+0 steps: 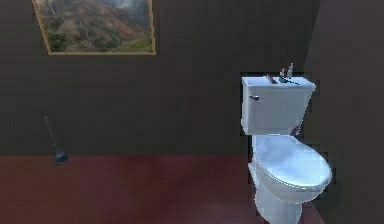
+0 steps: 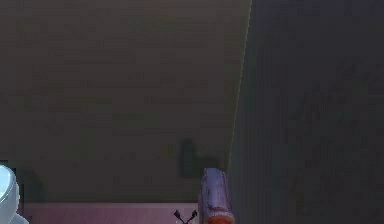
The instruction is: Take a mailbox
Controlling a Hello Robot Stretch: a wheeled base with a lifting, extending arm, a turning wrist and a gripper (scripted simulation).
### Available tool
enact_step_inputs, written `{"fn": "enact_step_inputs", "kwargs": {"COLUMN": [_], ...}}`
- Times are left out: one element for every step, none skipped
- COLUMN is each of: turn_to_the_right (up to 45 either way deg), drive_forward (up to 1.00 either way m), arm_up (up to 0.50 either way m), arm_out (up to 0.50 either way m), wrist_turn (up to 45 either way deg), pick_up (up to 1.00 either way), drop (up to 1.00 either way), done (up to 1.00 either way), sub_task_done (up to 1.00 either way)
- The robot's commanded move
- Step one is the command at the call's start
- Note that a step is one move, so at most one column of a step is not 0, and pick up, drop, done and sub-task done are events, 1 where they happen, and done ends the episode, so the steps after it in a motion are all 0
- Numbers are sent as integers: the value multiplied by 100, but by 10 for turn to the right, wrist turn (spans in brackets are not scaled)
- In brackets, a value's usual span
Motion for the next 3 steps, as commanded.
{"fn": "enact_step_inputs", "kwargs": {"turn_to_the_right": [0, 0, 0], "drive_forward": [0, 0, 0], "arm_up": [0, 0, 10], "arm_out": [0, 0, 0], "wrist_turn": [270, 0, 0], "pick_up": [0, 100, 0], "drop": [0, 0, 0], "done": [0, 0, 0], "sub_task_done": [0, 0, 0]}}
